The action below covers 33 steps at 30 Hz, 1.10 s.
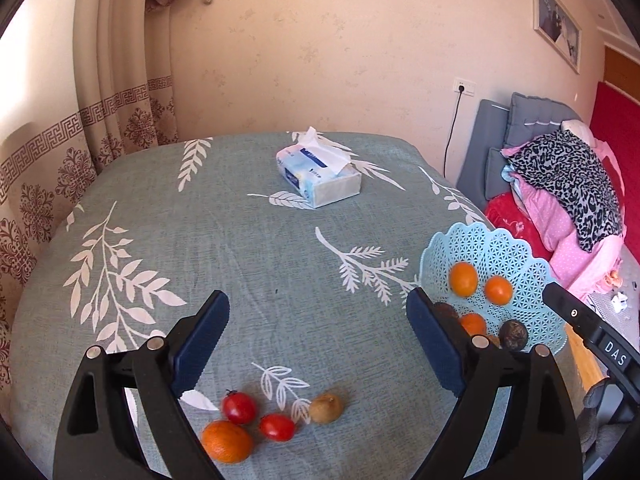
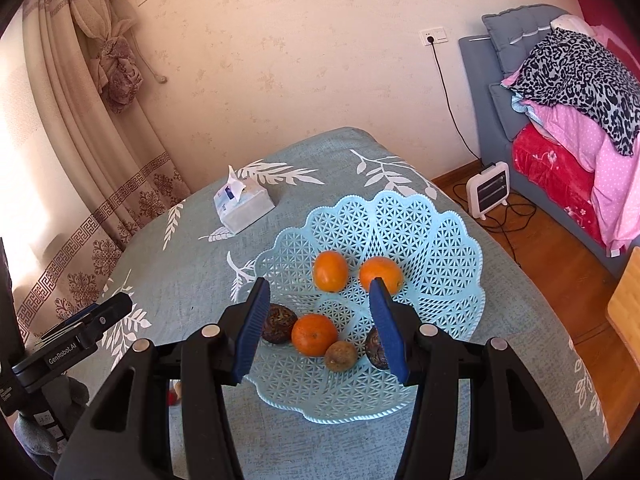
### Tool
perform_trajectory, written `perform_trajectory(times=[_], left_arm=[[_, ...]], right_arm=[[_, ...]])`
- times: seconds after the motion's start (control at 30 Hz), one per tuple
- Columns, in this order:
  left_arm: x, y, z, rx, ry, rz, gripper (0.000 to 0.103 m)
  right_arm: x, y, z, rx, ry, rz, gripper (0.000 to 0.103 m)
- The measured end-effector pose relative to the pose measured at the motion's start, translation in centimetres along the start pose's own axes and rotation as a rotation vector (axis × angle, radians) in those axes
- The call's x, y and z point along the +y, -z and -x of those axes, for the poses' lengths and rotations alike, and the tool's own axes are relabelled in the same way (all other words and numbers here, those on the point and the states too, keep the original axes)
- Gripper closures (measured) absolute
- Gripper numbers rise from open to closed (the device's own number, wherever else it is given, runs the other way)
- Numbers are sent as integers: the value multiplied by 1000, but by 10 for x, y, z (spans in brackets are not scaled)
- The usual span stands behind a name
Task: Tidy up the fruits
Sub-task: 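Move the left gripper to the loose orange and grasp it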
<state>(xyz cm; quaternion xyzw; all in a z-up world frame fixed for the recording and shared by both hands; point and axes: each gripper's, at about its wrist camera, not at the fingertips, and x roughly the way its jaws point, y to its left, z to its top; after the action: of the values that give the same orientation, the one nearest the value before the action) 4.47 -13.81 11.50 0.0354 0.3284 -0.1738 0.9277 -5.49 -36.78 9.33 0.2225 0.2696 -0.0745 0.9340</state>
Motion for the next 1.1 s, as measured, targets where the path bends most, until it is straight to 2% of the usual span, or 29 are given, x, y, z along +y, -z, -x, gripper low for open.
perform_trajectory(times=[0.47,0.8,1.1], left_arm=[[50,27,19,8,-95,52,14],[76,58,12,76,-136,89,14],[81,91,-5,151,-141,82,14]], right_arm=[[34,18,-8,47,-45,77,50],[54,34,-17,88,-70,128,50],[74,53,-28,145,-95,186,50]])
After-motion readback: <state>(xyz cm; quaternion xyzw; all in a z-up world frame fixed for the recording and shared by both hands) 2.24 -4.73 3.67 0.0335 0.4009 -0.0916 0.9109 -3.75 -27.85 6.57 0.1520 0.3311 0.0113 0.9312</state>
